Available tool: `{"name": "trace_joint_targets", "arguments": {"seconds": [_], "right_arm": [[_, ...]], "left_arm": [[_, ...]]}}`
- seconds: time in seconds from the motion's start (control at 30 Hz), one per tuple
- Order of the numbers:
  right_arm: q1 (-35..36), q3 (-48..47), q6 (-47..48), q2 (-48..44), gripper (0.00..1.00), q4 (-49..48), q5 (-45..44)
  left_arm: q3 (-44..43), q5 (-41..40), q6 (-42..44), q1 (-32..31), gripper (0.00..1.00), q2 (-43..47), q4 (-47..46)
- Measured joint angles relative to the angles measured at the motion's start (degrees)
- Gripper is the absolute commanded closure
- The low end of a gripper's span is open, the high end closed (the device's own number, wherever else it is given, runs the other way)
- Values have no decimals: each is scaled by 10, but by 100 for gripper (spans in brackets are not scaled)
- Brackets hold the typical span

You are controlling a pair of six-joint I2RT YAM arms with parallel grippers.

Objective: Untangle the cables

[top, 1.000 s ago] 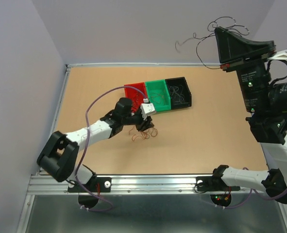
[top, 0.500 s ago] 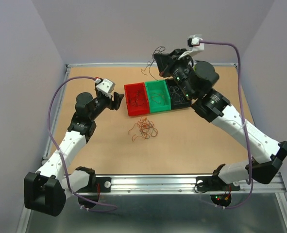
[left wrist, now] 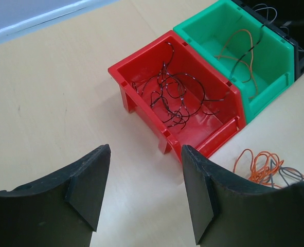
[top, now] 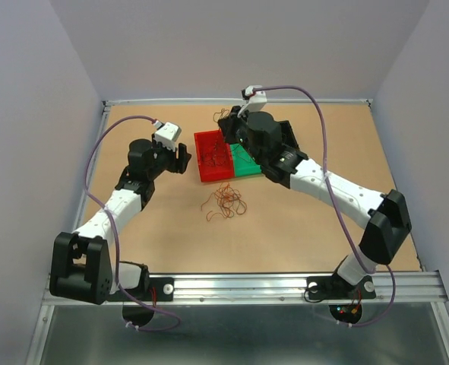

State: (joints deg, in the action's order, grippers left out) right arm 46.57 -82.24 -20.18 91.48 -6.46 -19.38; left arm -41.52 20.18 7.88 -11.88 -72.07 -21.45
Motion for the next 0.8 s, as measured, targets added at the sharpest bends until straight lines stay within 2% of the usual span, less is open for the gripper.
{"name": "trace_joint_targets", "arguments": {"seconds": [0.4,0.57,0.8], "right_arm": [[-5,-15,9,137,100,-14,-12],[-15,-111,5,259,100,33,-8],[-24,-306,2,437,100,152,-18]], "left_arm": [[0,-10,3,0,32,9,-6],[0,-20,6,0,32,10,-9],[0,-40,6,0,32,10,-10]]}}
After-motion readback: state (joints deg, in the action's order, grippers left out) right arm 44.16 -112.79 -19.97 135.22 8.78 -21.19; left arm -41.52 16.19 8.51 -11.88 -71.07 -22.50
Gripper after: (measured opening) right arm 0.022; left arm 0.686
